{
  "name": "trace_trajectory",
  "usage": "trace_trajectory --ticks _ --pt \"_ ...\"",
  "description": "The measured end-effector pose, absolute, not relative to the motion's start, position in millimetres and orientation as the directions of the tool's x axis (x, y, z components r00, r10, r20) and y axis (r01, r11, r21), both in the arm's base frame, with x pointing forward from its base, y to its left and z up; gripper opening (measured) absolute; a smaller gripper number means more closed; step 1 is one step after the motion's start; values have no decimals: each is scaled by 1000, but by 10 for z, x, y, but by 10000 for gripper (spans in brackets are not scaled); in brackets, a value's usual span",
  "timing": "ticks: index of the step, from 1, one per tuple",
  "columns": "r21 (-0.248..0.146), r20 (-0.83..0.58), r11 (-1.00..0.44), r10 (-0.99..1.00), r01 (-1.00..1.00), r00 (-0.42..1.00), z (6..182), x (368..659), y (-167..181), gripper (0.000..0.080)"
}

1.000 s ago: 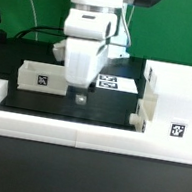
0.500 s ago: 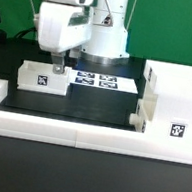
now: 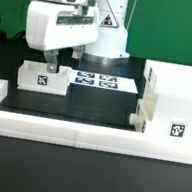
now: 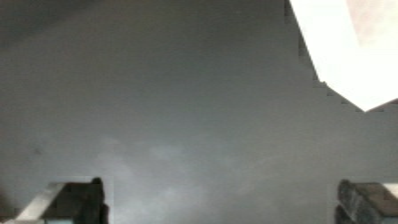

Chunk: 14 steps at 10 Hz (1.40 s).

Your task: Assemble drawer

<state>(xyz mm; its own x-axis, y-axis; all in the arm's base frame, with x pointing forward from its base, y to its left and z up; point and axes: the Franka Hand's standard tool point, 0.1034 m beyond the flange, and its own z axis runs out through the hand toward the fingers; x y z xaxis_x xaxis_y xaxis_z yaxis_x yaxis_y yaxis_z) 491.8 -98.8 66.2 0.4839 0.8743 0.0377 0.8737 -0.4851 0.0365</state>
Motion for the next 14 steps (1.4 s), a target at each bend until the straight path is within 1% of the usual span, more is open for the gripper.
trace_trajectory --ticks 1,2,4,5,6,7,9,11,12,14 --pt "25 58 -599 800 800 597 648 4851 -1103 649" --pt "50 90 -715 699 697 710 699 4757 -1238 649" --pt "59 131 -862 507 504 852 713 4560 -1288 649" --pt "47 140 -919 394 391 908 708 4509 -1246 649" --pt "24 141 -957 290 290 947 699 4486 -1239 649" --pt "2 141 -980 196 198 970 691 4470 -1248 649" --pt "-12 141 -994 103 106 985 691 4475 -1236 649" --pt "-17 138 -996 81 84 987 685 4465 -1234 649" --pt "-29 115 -996 85 89 990 646 4390 -1207 649" --pt "-42 83 -995 88 91 993 550 4211 -1144 649"
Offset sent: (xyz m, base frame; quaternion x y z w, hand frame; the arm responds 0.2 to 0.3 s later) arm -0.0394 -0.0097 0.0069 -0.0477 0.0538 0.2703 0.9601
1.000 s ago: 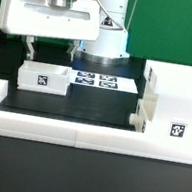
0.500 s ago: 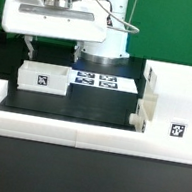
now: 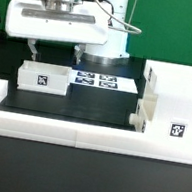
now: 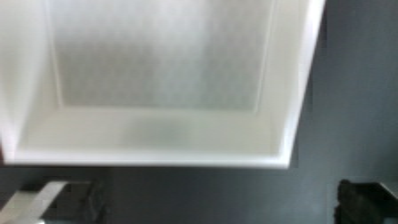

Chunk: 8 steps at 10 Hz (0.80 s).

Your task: Assemble drawer

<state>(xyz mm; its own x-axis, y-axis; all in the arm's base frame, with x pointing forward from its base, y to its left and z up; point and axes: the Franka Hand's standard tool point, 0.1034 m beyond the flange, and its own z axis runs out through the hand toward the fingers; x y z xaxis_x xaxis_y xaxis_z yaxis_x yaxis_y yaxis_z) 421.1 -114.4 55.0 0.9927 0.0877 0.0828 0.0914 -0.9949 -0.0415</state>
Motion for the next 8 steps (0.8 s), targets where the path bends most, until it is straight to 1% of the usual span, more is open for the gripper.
trace_trajectory --ticks 2,6,7,8 --pt "-40 66 -995 93 96 993 419 4006 -1091 649" --pt "-42 63 -994 93 96 994 416 4003 -1088 649" --pt "-37 69 -995 94 97 993 411 3995 -1085 649" --pt "-24 83 -995 99 101 992 375 3940 -1058 649"
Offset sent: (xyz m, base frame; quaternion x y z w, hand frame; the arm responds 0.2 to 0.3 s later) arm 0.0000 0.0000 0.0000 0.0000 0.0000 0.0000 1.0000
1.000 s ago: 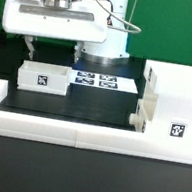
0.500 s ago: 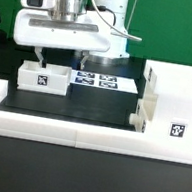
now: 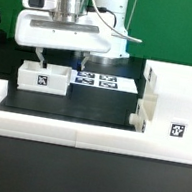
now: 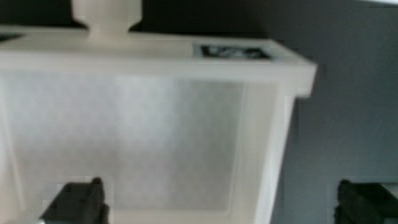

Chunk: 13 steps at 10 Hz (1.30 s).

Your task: Assemble drawer

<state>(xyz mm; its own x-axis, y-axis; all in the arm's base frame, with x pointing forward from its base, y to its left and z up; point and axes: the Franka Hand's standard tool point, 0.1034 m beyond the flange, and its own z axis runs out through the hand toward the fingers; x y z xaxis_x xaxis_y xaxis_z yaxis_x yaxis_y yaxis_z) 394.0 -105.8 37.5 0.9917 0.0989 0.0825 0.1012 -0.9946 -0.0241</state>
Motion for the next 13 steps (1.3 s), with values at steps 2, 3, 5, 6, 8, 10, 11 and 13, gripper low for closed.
trace_trajectory --ticks 2,3,5,6,8,10,11,13 --pt "-14 84 -994 105 107 991 230 3787 -969 649" --pt "-12 85 -994 110 112 990 173 3773 -942 649" --pt "-7 88 -994 110 111 990 85 3747 -943 649" --pt "-6 89 -994 112 113 990 64 3744 -930 649" --pt "-1 96 -993 113 114 989 48 3750 -927 649" --pt "2 102 -994 113 113 988 46 3758 -932 649" --pt "5 105 -994 113 113 988 46 3763 -935 531" --pt "4 104 -994 114 114 988 45 3763 -935 246"
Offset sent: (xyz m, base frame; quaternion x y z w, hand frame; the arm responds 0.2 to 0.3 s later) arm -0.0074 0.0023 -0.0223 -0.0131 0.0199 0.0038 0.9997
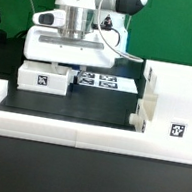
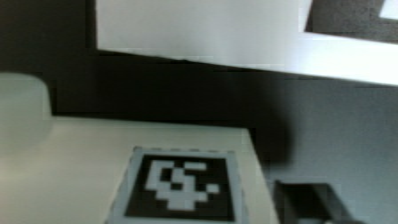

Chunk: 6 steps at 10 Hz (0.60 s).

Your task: Assemble drawer

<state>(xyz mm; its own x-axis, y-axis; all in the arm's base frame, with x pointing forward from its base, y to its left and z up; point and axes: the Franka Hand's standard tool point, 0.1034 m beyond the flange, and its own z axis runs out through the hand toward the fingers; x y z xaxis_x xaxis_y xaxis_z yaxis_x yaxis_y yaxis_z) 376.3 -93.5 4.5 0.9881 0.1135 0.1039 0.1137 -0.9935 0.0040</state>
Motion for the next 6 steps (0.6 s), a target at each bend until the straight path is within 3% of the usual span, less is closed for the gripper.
trace_trajectory --ticks 1,2,3,6 --pt "4 104 -994 114 114 988 46 3763 -935 113" --pt "4 104 -993 114 114 988 45 3763 -934 113" --pt "4 104 -993 114 115 988 45 3764 -934 42" --pt "4 104 -993 114 115 988 45 3764 -935 42"
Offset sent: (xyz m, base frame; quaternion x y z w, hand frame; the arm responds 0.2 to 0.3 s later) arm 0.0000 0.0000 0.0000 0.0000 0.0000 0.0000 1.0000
